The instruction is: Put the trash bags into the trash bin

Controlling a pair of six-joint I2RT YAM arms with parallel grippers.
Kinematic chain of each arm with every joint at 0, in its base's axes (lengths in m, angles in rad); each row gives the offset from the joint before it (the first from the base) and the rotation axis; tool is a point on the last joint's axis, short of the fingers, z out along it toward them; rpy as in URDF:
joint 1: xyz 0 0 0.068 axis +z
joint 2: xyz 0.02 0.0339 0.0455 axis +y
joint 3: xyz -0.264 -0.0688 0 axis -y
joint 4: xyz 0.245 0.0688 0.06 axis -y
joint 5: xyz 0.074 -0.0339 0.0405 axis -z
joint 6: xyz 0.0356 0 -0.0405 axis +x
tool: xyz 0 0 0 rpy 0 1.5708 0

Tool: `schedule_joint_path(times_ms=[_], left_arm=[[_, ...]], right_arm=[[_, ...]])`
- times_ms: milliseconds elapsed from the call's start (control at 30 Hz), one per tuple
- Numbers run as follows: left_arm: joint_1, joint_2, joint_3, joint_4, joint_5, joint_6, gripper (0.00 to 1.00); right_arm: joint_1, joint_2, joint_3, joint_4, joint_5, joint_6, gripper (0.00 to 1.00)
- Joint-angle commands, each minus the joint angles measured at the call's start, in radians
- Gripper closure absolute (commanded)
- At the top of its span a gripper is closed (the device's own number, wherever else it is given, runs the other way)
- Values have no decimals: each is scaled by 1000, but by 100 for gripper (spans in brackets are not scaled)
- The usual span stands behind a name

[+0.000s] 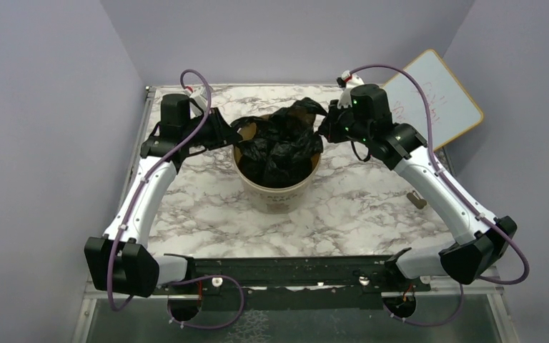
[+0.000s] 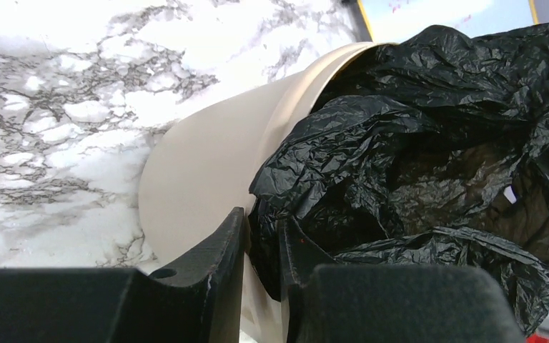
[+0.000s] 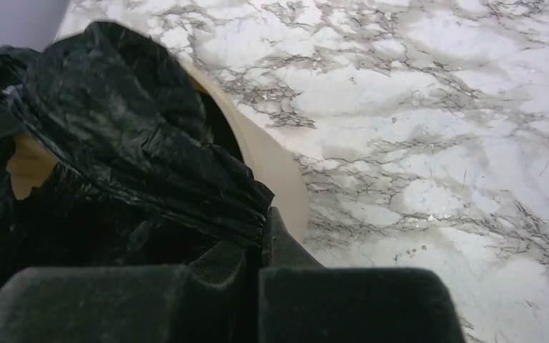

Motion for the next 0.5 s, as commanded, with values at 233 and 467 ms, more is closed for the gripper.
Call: schedule_joint_path(times_ms=[233,467], left_arm=[[-32,-63,-6,61,-187,-335,100],[-103,-54,-17,44,-210,-372,100]], right_arm=[[-17,-19,-10,-44,-10,-8,97],[-22,-32,1,-43,-10,-8,97]])
